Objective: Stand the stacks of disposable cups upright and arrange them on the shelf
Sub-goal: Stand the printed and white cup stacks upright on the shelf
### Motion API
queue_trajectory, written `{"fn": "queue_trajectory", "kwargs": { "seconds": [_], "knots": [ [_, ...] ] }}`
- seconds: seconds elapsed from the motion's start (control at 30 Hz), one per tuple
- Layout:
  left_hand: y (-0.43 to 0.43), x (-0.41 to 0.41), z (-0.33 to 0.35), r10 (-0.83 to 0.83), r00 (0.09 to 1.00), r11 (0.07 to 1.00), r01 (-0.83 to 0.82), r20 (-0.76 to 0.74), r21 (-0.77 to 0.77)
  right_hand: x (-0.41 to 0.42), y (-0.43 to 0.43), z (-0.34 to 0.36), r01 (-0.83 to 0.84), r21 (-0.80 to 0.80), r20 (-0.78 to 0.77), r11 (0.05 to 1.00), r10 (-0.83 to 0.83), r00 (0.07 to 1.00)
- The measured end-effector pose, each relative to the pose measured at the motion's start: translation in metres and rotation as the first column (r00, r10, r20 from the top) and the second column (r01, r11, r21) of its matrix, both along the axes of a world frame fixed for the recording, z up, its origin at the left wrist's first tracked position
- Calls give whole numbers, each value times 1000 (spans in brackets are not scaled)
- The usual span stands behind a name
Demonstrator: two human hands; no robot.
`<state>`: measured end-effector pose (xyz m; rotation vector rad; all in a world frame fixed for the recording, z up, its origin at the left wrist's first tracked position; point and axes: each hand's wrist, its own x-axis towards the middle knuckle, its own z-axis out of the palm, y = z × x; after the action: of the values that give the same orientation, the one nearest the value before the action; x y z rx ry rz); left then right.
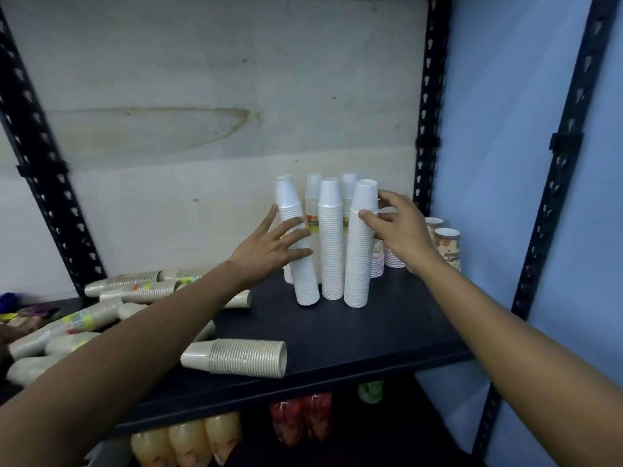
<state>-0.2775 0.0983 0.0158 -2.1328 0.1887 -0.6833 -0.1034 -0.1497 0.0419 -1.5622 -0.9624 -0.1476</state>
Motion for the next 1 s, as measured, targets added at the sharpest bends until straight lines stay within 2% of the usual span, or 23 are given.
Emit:
{"fn": "queue_trajectory", "kwargs": {
  "seconds": [0.37,0.8,0.93,1.0],
  "knots": [
    [15,12,-3,-87,996,996,88,-23,35,14,18,0,-35,-129,13,991,37,999],
    [3,2,-1,-108,994,994,109,-18,14,12,12,-2,-37,-128,-40,991,32,999],
    [-7,-8,2,-92,996,996,92,-12,-4,10,7,-3,36,-107,-8,994,-37,999],
    [-9,-13,5,-69,998,998,69,-8,-15,6,5,-2,119,-28,29,992,-119,993]
  ]
}}
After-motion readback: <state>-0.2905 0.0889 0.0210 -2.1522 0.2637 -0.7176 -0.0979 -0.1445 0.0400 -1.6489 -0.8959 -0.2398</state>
